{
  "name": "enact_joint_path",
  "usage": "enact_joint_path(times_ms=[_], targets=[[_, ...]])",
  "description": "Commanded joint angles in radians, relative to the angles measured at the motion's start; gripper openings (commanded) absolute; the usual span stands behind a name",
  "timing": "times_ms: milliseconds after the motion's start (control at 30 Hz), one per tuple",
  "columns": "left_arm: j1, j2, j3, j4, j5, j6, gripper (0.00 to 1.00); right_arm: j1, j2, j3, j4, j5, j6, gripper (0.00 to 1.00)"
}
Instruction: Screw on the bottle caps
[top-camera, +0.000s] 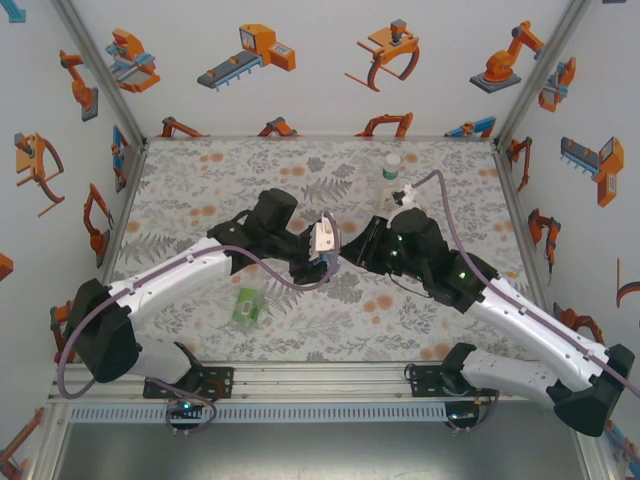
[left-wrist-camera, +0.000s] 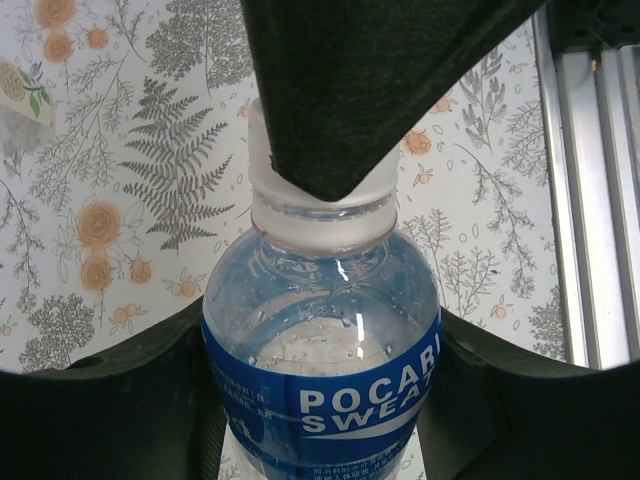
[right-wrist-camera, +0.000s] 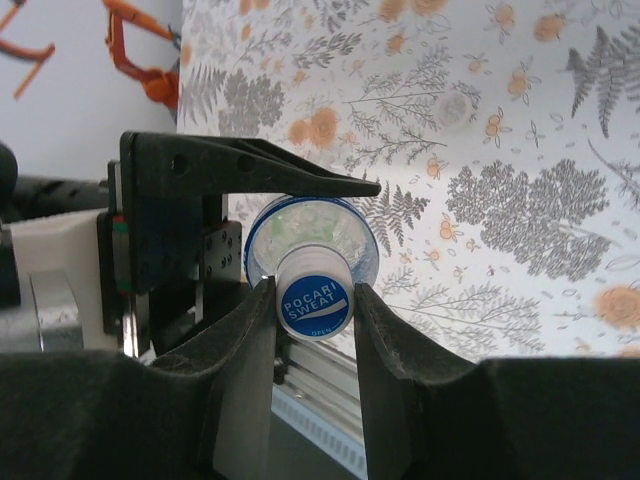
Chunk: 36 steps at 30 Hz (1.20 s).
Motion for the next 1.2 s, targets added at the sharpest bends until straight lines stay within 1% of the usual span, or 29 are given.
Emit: enact_joint_path(times_ms=[0, 33, 100, 200, 267, 333, 400, 533, 600, 767, 800, 867, 1000, 1167], targets=[[-0.005, -0.008, 0.057, 0.129, 0.03, -0.002, 0.0, 0.005, 0.025, -0.006, -0.057, 0.017, 0.128, 0.09], [-0.005, -0.01, 0.059, 0.12, 0.031, 0.001, 0.0, 0.005, 0.027, 0.003, -0.057, 0.02, 0.113, 0.12], [-0.005, -0.014, 0.059, 0.106, 0.028, 0.004, 0.0, 0.004, 0.028, 0.027, -0.059, 0.026, 0.06, 0.2], [-0.005, -0.021, 0.06, 0.072, 0.025, 0.012, 0.0, 0.003, 0.02, 0.078, -0.066, 0.027, -0.09, 0.34], [-0.005, -0.036, 0.05, 0.06, 0.022, 0.008, 0.0, 0.002, 0.012, 0.113, -0.062, 0.0, -0.241, 0.45], [-0.006, -0.051, 0.039, 0.053, 0.024, 0.009, 0.0, 0.002, 0.004, 0.146, -0.062, -0.05, -0.389, 0.51], [-0.005, -0.065, 0.037, 0.029, 0.025, 0.009, 0.0, 0.002, -0.005, 0.17, -0.062, -0.108, -0.53, 0.52], [-0.005, -0.095, 0.035, -0.024, 0.038, 0.016, 0.0, 0.001, -0.018, 0.189, -0.061, -0.233, -0.82, 0.51], [-0.005, -0.111, 0.036, -0.069, 0.049, 0.025, 0.0, 0.002, -0.018, 0.201, -0.066, -0.314, -0.967, 0.51], [-0.005, -0.15, 0.041, -0.183, 0.101, 0.052, 0.0, 0.002, -0.003, 0.22, -0.085, -0.581, -1.353, 0.51], [-0.006, -0.155, 0.042, -0.202, 0.109, 0.055, 0.0, 0.002, 0.002, 0.22, -0.085, -0.617, -1.407, 0.51], [-0.007, -0.172, 0.046, -0.235, 0.125, 0.054, 0.0, 0.002, 0.017, 0.217, -0.071, -0.667, -1.479, 0.51], [-0.007, -0.204, 0.03, -0.25, 0.141, 0.039, 0.0, 0.002, 0.046, 0.209, -0.057, -0.763, -1.567, 0.51], [-0.008, -0.222, 0.019, -0.257, 0.139, 0.027, 0.0, 0.002, 0.07, 0.201, -0.018, -0.805, -1.574, 0.51]])
